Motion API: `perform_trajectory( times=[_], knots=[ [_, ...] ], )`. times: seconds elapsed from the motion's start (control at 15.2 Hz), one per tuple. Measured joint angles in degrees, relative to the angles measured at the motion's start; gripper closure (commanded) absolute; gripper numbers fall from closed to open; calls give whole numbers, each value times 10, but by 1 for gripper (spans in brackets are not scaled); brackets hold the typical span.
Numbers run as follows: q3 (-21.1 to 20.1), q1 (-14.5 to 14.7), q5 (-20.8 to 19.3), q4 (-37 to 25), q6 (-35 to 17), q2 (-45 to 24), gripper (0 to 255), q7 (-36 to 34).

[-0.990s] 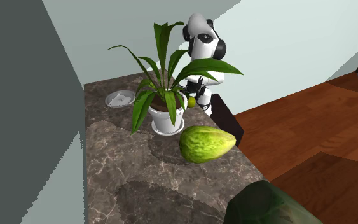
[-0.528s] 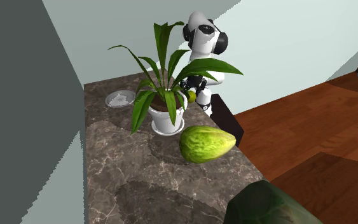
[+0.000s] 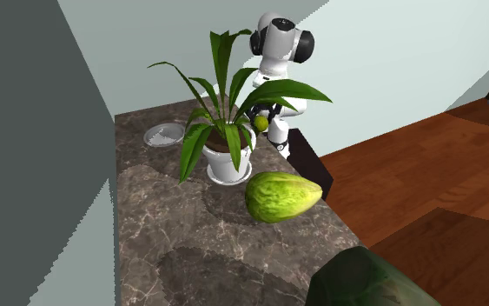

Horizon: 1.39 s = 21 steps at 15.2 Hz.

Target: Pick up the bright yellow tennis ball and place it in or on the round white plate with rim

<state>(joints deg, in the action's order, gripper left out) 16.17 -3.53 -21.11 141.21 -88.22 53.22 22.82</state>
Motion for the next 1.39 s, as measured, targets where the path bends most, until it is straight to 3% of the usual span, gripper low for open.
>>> perform_trajectory(
  times=[0.26, 0.86, 1.39],
  knots=[
    [12, -3, -8, -24, 12, -7, 255, 17],
    [130, -31, -92, -71, -3, -25, 255, 136],
    [259, -17, -143, -170, -33, -93, 255, 251]
  ],
)
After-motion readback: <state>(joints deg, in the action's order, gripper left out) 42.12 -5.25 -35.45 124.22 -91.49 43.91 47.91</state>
